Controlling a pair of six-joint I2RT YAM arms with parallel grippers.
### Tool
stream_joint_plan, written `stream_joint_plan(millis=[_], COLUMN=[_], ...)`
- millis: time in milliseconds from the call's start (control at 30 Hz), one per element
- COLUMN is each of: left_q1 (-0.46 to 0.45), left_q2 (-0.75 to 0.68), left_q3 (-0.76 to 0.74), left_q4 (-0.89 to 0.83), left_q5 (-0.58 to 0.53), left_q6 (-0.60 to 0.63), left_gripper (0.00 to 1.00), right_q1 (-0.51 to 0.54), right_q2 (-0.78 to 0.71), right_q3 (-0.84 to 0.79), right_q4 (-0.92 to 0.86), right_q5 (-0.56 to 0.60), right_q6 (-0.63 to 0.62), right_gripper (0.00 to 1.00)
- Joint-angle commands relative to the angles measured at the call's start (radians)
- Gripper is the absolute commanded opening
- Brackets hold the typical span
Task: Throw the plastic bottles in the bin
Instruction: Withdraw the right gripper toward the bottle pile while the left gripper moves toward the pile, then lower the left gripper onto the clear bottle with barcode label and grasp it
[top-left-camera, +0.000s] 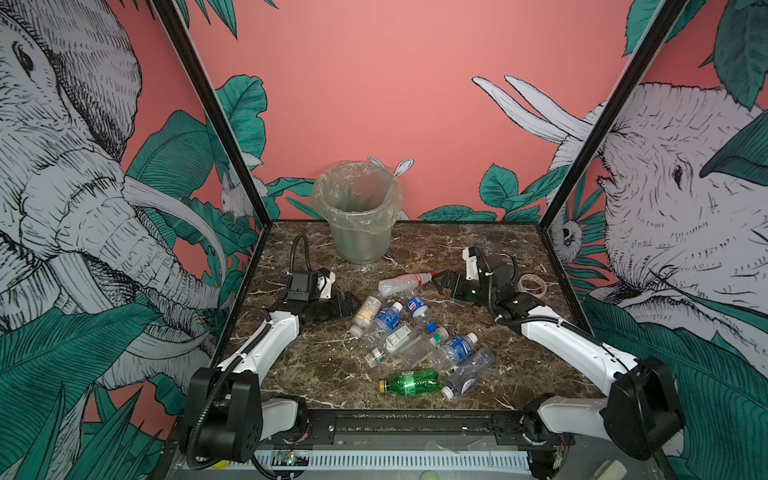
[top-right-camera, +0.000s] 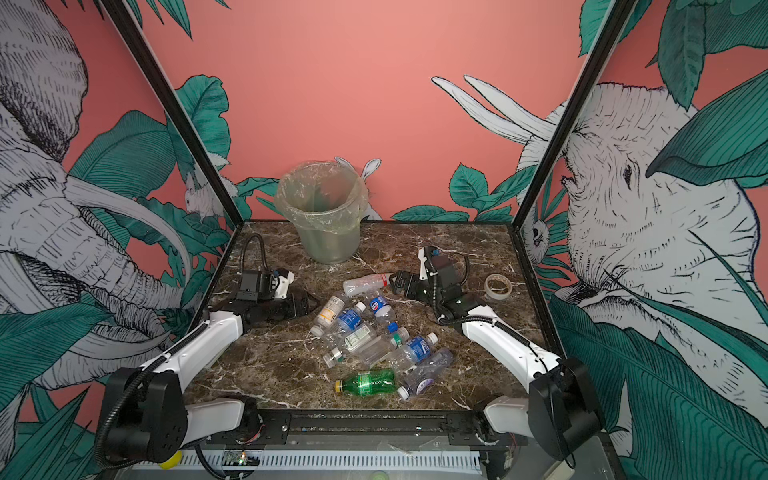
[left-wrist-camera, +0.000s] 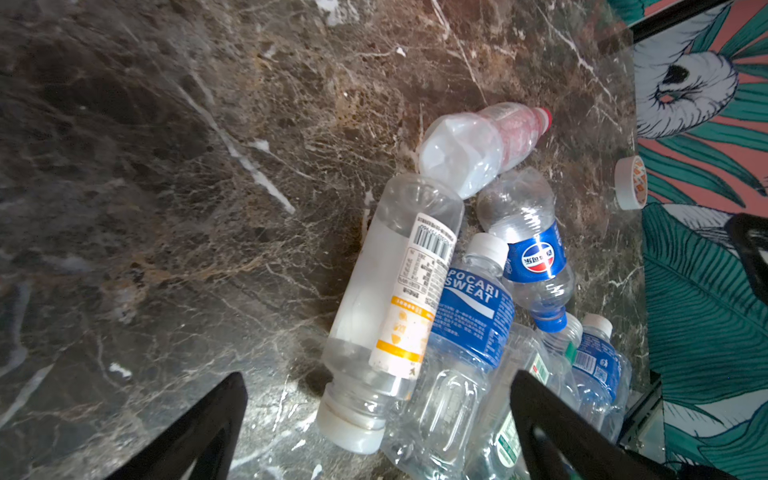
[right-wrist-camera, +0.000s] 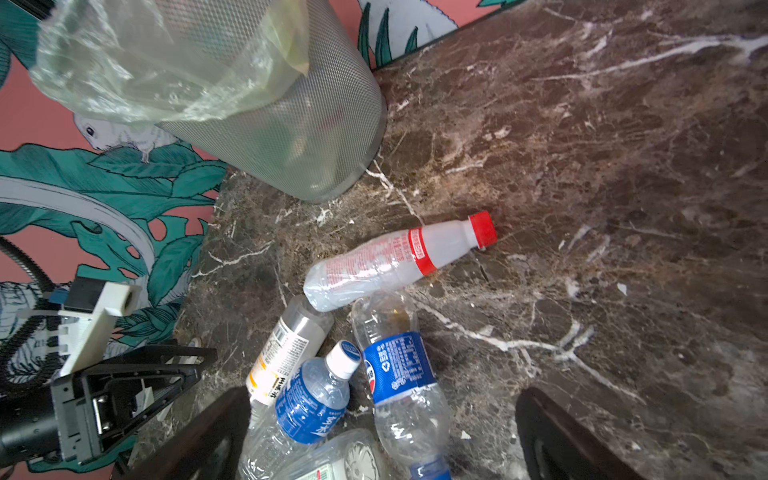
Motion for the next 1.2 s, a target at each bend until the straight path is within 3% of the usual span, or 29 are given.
stream_joint_plan(millis=[0,567,833,1167], left_q1=[-0.045,-0.172,-0.194,-0.222], left_q2=[0.009,0.079,0.175,0.232], left_q3=[0.049,0.130,0.155,0.168], left_q4=[-0.036,-0.072,-0.069,-0.075], left_q5=[-0.033,-0.184,-0.155,-0.200], left_q6=[0.025,0.077,0.088,0.112], left_gripper=[0.99,0.98,0.92,0.87], right_q1=[-0.006,-0.019,-0.021,-0.022], right_q2=[-0.029,-0.020,-0.013,0.004], right_q3=[-0.016,-0.028,-0.023,-0.016], right_q4=[0.013,0.034,0.040,0.052], right_q5=[0.010,-0.014,-0.032,-0.048], right_q6=[0.018,0.031,0.048,0.071], right_gripper=[0.99,0.99,0.99,0.99])
